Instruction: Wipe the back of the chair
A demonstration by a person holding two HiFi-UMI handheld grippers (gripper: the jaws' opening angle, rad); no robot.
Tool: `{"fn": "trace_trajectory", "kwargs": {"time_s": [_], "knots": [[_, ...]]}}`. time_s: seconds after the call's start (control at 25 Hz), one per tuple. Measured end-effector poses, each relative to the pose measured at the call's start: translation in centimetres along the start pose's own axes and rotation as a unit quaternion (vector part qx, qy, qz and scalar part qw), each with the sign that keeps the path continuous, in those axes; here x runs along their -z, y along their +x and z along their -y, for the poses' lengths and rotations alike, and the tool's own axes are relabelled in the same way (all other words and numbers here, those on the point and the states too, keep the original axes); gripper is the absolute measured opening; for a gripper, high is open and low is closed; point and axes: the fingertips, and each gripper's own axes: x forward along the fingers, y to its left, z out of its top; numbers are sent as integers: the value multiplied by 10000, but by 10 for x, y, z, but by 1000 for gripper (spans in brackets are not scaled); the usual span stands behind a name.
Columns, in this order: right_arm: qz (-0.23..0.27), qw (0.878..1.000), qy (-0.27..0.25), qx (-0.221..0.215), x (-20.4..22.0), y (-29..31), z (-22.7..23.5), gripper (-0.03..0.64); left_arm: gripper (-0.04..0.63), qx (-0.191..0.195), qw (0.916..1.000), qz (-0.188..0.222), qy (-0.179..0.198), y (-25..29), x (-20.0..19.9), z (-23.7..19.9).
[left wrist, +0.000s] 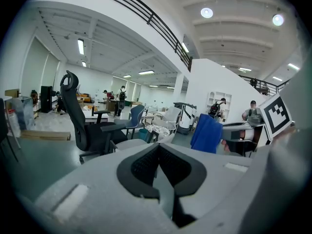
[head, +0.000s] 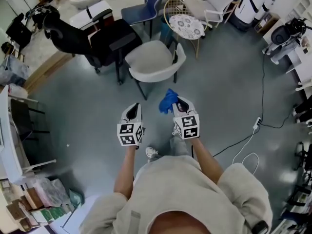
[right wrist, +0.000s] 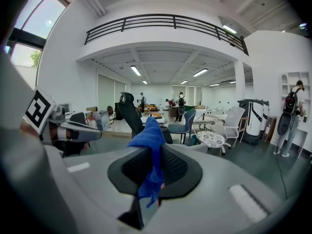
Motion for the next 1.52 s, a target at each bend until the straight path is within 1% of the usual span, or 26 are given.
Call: {"fn": "trace_trajectory", "kwargs": {"time_s": [0.16,0.52,0.76,0.96,1.24,1.52], "knots": [[35,9998,26,-176,-1,15,22,37,5,-208,9998,-67,-6,20,-1,5],[49,9978,74,-650,-6,52,85,37,5,-661,9977,-143,-24,80,-22,28],[33,9958,10,-915,-11,71,115,37,5,-1043,9942,-255,-69,108,-25,30],[-7,9939,37,-1098,-10,82,134,37,5,-1296,9912,-246,-57,122,-35,31],[-84,9917,77,-1282,0,93,144,37,5,-1402,9895,-345,-38,134,-31,39],[-141,9911,70,-1322,9,102,135,37,5,-1377,9893,-481,-64,140,-16,34]]}}
